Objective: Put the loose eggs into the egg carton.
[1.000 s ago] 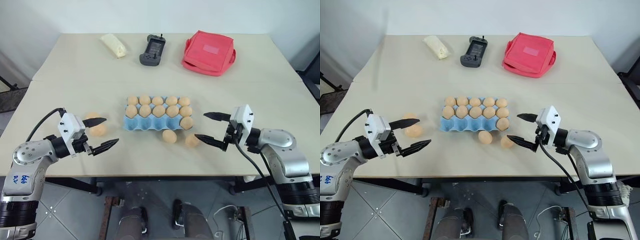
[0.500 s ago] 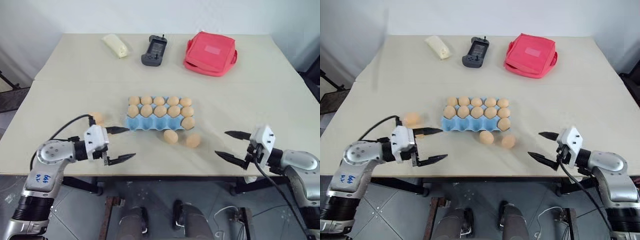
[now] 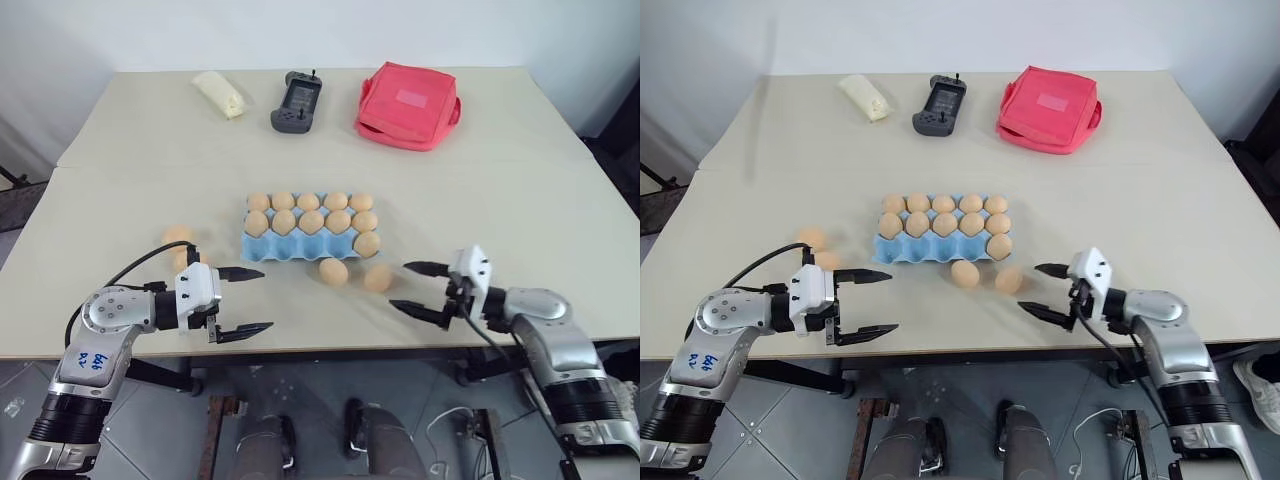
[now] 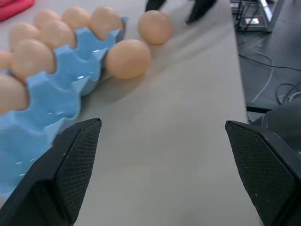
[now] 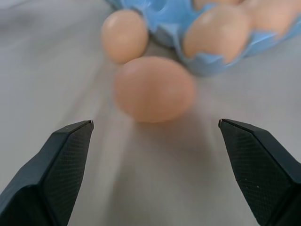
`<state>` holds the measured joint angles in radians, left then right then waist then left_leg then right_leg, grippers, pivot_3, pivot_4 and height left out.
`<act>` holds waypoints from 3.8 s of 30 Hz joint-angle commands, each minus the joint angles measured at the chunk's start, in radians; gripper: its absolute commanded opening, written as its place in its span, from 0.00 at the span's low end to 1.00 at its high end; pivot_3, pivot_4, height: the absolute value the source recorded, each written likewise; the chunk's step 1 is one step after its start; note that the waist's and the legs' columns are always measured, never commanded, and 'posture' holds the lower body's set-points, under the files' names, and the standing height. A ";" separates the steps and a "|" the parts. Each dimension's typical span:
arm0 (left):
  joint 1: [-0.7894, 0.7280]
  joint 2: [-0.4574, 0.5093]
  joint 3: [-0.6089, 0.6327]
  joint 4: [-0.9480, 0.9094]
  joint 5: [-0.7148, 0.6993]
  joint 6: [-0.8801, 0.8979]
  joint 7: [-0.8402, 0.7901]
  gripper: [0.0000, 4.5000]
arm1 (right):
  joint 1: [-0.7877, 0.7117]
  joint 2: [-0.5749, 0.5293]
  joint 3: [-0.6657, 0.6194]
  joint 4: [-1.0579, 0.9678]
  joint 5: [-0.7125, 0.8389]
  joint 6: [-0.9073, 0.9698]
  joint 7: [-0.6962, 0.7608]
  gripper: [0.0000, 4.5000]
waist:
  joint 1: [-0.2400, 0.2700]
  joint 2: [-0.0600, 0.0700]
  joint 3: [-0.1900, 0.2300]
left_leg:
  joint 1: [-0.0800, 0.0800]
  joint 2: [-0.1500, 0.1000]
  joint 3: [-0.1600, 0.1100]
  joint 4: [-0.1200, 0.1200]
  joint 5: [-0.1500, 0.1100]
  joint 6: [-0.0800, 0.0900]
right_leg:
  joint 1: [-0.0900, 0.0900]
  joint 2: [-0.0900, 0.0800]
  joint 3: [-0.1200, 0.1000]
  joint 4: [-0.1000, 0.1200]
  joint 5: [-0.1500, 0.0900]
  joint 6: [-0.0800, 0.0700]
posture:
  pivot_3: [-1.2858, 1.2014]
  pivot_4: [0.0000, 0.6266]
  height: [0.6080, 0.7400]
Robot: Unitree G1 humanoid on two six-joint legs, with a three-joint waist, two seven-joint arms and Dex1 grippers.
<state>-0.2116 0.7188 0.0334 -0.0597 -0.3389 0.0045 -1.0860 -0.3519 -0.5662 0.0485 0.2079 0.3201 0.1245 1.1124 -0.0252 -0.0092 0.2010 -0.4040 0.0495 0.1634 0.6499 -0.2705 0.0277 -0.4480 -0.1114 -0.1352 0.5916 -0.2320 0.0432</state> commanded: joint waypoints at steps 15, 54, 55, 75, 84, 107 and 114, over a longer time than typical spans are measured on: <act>0.109 0.007 0.105 -0.018 -0.008 -0.010 0.068 1.00 | -0.033 0.081 0.023 -0.111 0.004 0.058 -0.032 0.54 | -0.002 0.000 0.000 | 0.001 0.001 0.001 0.000 0.000 -0.001 | -0.001 -0.001 0.002 0.002 0.001 -0.001 | 0.52 0.24 1.00; -0.025 -0.066 0.049 -0.064 -0.033 0.100 0.128 1.00 | 0.070 -0.152 -0.230 -0.198 0.118 0.125 0.017 0.99 | 0.006 -0.001 -0.001 | -0.002 -0.001 0.013 0.002 0.001 0.002 | -0.012 -0.001 0.004 0.007 0.005 0.000 | 0.52 0.24 1.00; -0.039 -0.069 0.042 -0.059 -0.037 0.105 0.122 1.00 | 0.087 -0.160 -0.238 -0.178 0.110 0.091 0.032 0.99 | 0.004 -0.002 -0.001 | -0.002 -0.001 0.013 0.002 0.001 0.002 | -0.011 0.000 0.004 0.007 0.005 0.000 | 0.52 0.24 1.00; -0.033 0.034 0.132 0.030 -0.055 0.126 0.029 1.00 | -0.060 -0.010 0.068 -0.230 0.015 0.242 -0.065 0.99 | -0.005 -0.002 -0.001 | -0.002 0.000 0.012 0.002 0.005 0.001 | -0.012 0.000 0.006 0.009 0.006 -0.002 | 0.52 0.24 1.00; 0.092 0.052 0.204 -0.080 -0.082 0.175 0.061 1.00 | -0.102 0.151 0.158 -0.179 -0.077 0.254 -0.208 0.99 | -0.003 -0.003 -0.002 | -0.003 0.000 0.012 0.002 0.005 0.000 | -0.013 -0.001 0.006 0.010 0.006 -0.002 | 0.52 0.24 1.00; 0.096 0.023 0.197 -0.078 -0.074 0.177 0.105 1.00 | -0.167 0.272 0.164 -0.308 -0.026 0.330 -0.249 0.37 | -0.010 -0.005 -0.003 | -0.002 0.000 0.013 0.001 0.005 -0.001 | -0.014 0.000 0.013 0.010 0.006 -0.003 | 0.52 0.24 1.00; 0.105 0.000 0.195 -0.080 -0.067 0.173 0.126 1.00 | -0.377 0.313 0.155 -0.041 -0.108 0.202 -0.301 0.37 | -0.011 -0.006 -0.003 | -0.001 0.005 0.012 0.000 0.007 -0.004 | -0.014 0.005 0.012 0.010 0.007 -0.009 | 0.52 0.24 1.00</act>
<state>-0.1095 0.7198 0.2149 -0.1310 -0.4041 0.1927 -0.9695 -0.7050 -0.2574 0.2205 0.1221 0.2304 0.3782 0.8190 -0.0367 -0.0147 0.1978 -0.4056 0.0542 0.1761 0.6494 -0.2630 0.0234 -0.4625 -0.1066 -0.1227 0.6019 -0.2249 0.0344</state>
